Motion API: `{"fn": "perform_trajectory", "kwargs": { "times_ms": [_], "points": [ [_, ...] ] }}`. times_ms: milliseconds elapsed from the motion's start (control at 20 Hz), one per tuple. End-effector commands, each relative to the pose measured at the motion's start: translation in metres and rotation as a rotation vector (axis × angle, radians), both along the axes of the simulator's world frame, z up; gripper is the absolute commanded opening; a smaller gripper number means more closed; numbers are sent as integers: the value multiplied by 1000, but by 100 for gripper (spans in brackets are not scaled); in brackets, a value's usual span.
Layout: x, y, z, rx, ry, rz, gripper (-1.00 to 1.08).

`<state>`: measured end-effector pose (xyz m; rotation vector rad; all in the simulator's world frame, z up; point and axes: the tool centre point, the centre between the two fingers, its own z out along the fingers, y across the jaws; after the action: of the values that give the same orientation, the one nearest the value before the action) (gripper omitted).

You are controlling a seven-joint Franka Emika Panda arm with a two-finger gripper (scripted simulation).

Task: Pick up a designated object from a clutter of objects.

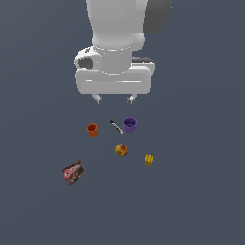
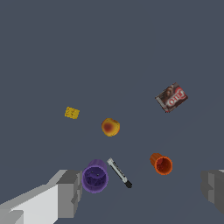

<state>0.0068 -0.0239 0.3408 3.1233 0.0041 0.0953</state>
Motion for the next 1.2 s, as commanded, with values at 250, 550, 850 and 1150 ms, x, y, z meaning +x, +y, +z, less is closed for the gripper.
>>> {"fn": "perform_trajectory", "kwargs": {
  "times_ms": [250,550,850,1150],
  "points": [
    [0,9,5,14,-6,2,100],
    [-1,19,11,31,-13,0,100],
    [1,18,5,27,-11,25,100],
    [6,17,-11,17,-5,98,100]
  ]
}}
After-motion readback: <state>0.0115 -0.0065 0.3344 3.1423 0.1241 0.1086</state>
